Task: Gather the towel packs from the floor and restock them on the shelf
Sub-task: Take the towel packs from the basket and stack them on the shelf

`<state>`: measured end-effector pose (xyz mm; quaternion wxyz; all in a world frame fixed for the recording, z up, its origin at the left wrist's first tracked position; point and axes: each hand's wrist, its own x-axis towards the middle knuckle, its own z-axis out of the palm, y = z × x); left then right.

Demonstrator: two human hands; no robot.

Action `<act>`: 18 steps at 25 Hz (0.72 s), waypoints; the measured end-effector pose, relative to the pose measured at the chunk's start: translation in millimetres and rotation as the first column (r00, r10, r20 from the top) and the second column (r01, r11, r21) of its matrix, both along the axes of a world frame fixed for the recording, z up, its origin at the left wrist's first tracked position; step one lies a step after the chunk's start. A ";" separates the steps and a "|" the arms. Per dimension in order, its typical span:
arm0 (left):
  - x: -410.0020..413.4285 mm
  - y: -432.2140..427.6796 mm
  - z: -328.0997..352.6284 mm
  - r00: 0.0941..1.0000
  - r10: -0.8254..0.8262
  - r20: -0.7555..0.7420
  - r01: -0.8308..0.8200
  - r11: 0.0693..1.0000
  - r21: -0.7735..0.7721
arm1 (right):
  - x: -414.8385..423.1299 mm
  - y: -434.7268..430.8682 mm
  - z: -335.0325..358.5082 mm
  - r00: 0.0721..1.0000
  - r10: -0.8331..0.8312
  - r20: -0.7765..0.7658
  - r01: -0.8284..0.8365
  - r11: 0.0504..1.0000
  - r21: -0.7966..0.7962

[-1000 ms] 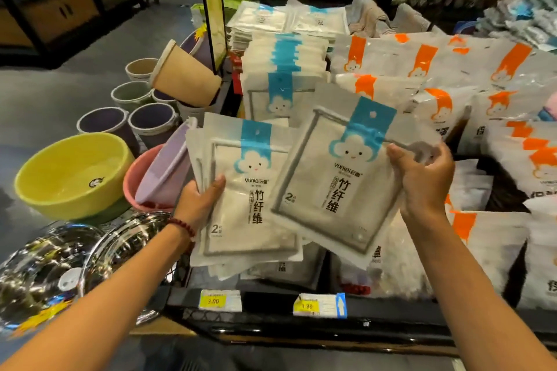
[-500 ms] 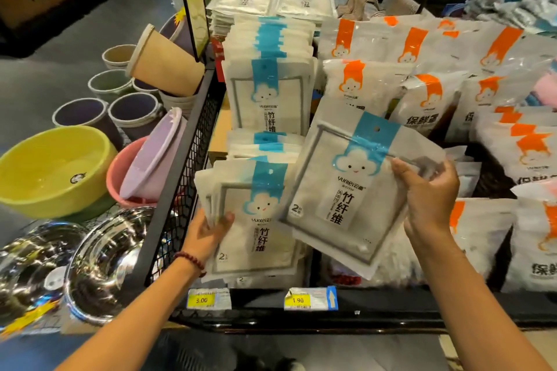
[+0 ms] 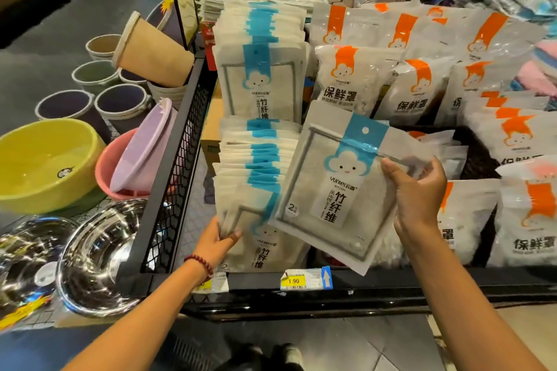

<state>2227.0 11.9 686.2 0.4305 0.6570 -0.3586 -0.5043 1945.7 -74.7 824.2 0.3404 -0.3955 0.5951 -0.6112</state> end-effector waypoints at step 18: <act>-6.7 -23.7 6.4 0.954 0.229 -0.193 -0.254 0.960 -0.117 | 19.0 1.5 -17.7 0.983 0.081 0.167 -0.093 0.994 0.064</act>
